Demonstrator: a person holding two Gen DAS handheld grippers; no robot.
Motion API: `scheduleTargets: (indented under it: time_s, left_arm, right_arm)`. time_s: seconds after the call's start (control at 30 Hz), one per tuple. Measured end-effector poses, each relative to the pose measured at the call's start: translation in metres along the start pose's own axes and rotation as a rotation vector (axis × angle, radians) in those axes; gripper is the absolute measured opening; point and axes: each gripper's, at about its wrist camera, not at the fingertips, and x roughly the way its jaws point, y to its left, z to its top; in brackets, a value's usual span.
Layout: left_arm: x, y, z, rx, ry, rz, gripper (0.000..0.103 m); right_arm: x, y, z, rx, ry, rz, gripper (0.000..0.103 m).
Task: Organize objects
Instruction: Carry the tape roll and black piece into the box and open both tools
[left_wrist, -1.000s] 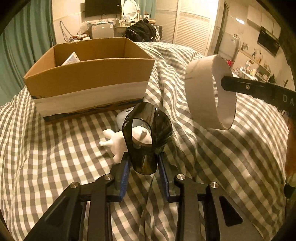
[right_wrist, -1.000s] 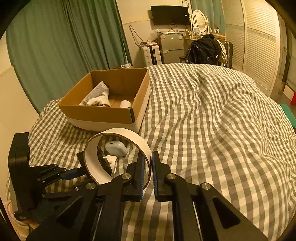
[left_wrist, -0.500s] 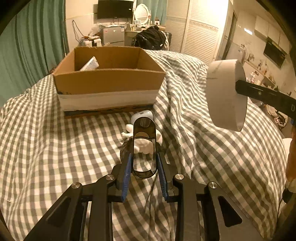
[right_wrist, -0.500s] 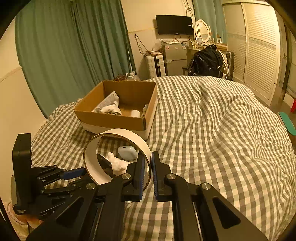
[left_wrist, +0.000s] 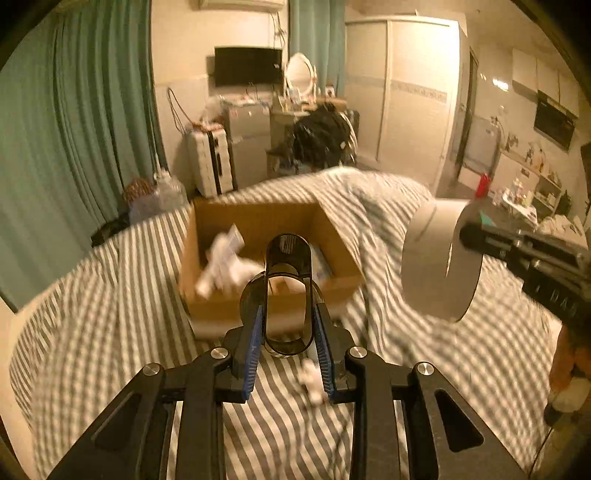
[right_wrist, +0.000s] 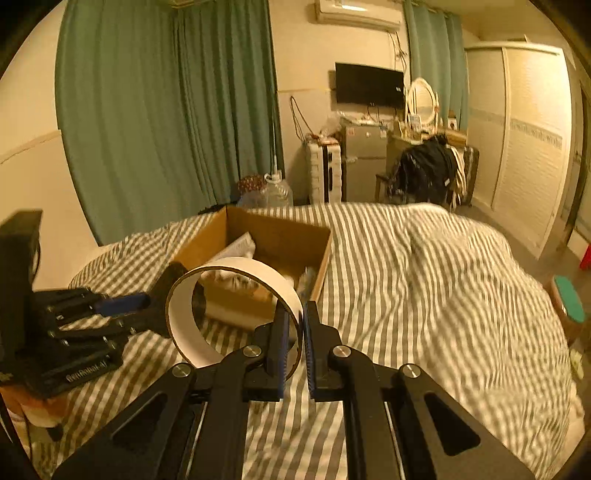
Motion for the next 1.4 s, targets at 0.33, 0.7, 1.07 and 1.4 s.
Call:
scheduleTargets:
  time_s: [0.33, 0.7, 1.07, 1.4]
  left_arm:
    - [0.047, 0.029, 0.083, -0.021, -0.044, 0.037, 0.027]
    - [0.162, 0.046, 0.091, 0.029, 0.088, 0.068, 0.027]
    - [0.205, 0.05, 0.059, 0.018, 0.164, 0.056, 0.028]
    - [0.166, 0.053, 0.06, -0.021, 0.136, 0.061, 0.062]
  right_arm:
    - [0.053, -0.001, 0.074, -0.027, -0.052, 0.007, 0.008]
    - [0.168, -0.008, 0.101, -0.036, 0.039, -0.014, 0.008]
    - [0.243, -0.029, 0.065, 0.01, 0.167, 0.02, 0.008]
    - [0.198, -0.031, 0.074, 0.07, 0.086, 0.059, 0.051]
